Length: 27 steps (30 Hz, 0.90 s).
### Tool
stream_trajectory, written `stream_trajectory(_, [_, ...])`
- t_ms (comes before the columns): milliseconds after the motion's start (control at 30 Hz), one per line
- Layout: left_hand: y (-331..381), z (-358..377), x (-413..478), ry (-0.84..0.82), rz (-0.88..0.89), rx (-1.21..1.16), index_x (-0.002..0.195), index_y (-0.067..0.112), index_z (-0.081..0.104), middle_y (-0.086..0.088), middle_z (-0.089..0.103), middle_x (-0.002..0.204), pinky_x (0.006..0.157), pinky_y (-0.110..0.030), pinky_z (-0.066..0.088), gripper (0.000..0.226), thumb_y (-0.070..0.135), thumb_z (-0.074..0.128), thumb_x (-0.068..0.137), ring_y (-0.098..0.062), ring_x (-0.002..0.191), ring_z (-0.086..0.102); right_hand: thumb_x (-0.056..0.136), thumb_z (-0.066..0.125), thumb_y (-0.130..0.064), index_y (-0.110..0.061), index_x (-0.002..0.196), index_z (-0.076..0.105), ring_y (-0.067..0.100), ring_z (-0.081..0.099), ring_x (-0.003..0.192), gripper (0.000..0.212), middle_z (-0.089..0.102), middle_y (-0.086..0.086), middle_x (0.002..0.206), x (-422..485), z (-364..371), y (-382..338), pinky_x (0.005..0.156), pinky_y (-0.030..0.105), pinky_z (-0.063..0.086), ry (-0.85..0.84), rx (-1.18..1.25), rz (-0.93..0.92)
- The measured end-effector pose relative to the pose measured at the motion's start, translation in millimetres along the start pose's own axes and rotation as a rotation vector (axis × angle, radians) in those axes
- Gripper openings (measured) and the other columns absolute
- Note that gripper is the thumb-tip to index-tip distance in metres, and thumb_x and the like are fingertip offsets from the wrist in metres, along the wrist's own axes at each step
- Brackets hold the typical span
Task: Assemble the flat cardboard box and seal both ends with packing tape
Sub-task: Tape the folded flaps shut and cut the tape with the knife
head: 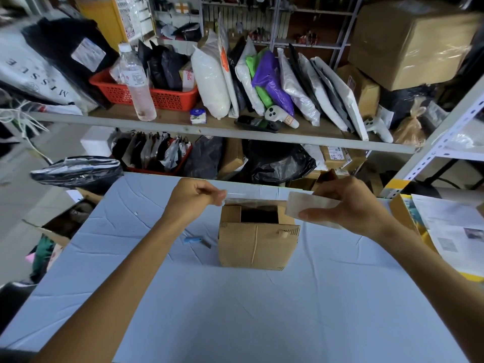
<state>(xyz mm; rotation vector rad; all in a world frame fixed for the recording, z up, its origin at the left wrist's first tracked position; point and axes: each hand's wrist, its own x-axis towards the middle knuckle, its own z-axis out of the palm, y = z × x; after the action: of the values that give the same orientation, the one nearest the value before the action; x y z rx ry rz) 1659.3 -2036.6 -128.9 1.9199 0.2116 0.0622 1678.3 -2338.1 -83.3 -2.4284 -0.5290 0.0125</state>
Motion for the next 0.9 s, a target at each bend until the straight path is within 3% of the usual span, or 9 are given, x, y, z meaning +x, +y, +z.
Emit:
stream_trajectory(100, [-3.8,-4.8,-2.7,0.05,0.017,0.072,0.065,0.02,0.069,0.007,0.07,0.058,0.079,-0.027,0.051,0.015,0.02,0.075,0.079,-0.011,0.069,0.068,0.062,0.075,-0.062,-0.016,0.068,0.066,0.018,0.059,0.065,0.047,0.062,0.0,0.066,-1.8,9.6,1.5,0.059,0.035,0.048,0.025,-0.355,0.177])
stream_trajectory(167, [-3.0,-2.7,-5.5,0.034,0.063,0.097,0.067,0.019,0.069,0.007,0.07,0.059,0.077,-0.025,0.052,0.013,0.02,0.075,0.079,-0.008,0.065,0.067,0.062,0.073,-0.065,-0.012,0.07,0.066,0.019,0.06,0.064,0.055,0.064,0.002,0.068,-3.0,13.6,6.9,0.06,0.038,0.053,0.048,-0.422,0.236])
stream_trajectory(233, [-3.9,-2.1,-4.7,0.062,0.09,0.082,0.069,0.02,0.069,0.009,0.07,0.06,0.076,-0.025,0.053,0.012,0.018,0.075,0.08,-0.007,0.066,0.067,0.061,0.073,-0.066,-0.011,0.071,0.066,0.02,0.06,0.066,0.056,0.065,0.003,0.071,-3.3,15.6,8.2,0.062,0.04,0.054,0.059,-0.392,0.247])
stream_trajectory(367, [-11.1,-3.6,-4.8,0.096,0.099,0.056,0.07,0.021,0.067,0.008,0.07,0.062,0.074,-0.037,0.056,0.013,0.017,0.074,0.08,-0.024,0.074,0.068,0.062,0.071,-0.066,-0.021,0.08,0.066,0.018,0.06,0.074,0.049,0.064,-0.004,0.076,-7.1,9.3,6.8,0.063,0.033,0.047,0.073,-0.216,0.179])
stream_trajectory(467, [-15.0,-5.6,-7.8,0.146,0.094,0.027,0.073,0.015,0.068,0.006,0.068,0.062,0.072,-0.038,0.059,0.01,0.016,0.073,0.081,-0.02,0.069,0.066,0.066,0.074,-0.059,-0.021,0.081,0.069,0.014,0.062,0.073,0.04,0.066,-0.007,0.075,-13.5,0.7,6.2,0.063,0.033,0.048,-0.008,-0.024,0.072])
stream_trajectory(633, [-17.4,-11.0,-12.2,0.158,0.08,-0.005,0.07,0.016,0.067,0.01,0.068,0.058,0.072,-0.035,0.057,0.013,0.012,0.072,0.081,-0.024,0.073,0.069,0.061,0.081,-0.047,-0.021,0.069,0.068,0.013,0.062,0.068,0.03,0.065,-0.005,0.07,-10.7,5.7,12.6,0.061,0.032,0.047,-0.06,-0.033,0.182])
stream_trajectory(733, [-23.0,-8.1,-17.5,0.164,0.07,0.007,0.07,0.015,0.067,0.003,0.068,0.061,0.069,-0.034,0.058,0.013,0.011,0.072,0.081,-0.024,0.072,0.069,0.071,0.08,-0.034,-0.02,0.072,0.069,0.016,0.062,0.07,0.018,0.066,-0.002,0.073,-10.4,10.4,19.1,0.061,0.035,0.047,-0.122,-0.034,0.18])
stream_trajectory(833, [-30.7,-4.2,-19.6,0.169,0.03,-0.012,0.069,0.015,0.067,-0.001,0.069,0.066,0.07,-0.036,0.059,0.014,0.012,0.072,0.082,-0.023,0.07,0.069,0.079,0.074,-0.025,-0.018,0.079,0.073,0.021,0.064,0.073,0.008,0.07,0.003,0.077,-12.0,10.5,23.4,0.066,0.047,0.05,-0.194,0.009,0.133])
stream_trajectory(900, [-35.4,-2.8,-19.9,0.166,0.005,-0.028,0.069,0.013,0.067,-0.003,0.068,0.067,0.07,-0.035,0.059,0.014,0.012,0.072,0.082,-0.019,0.068,0.069,0.08,0.073,-0.027,-0.016,0.081,0.073,0.021,0.064,0.075,0.011,0.07,0.002,0.079,-12.9,13.1,22.9,0.065,0.043,0.049,-0.192,-0.019,0.155])
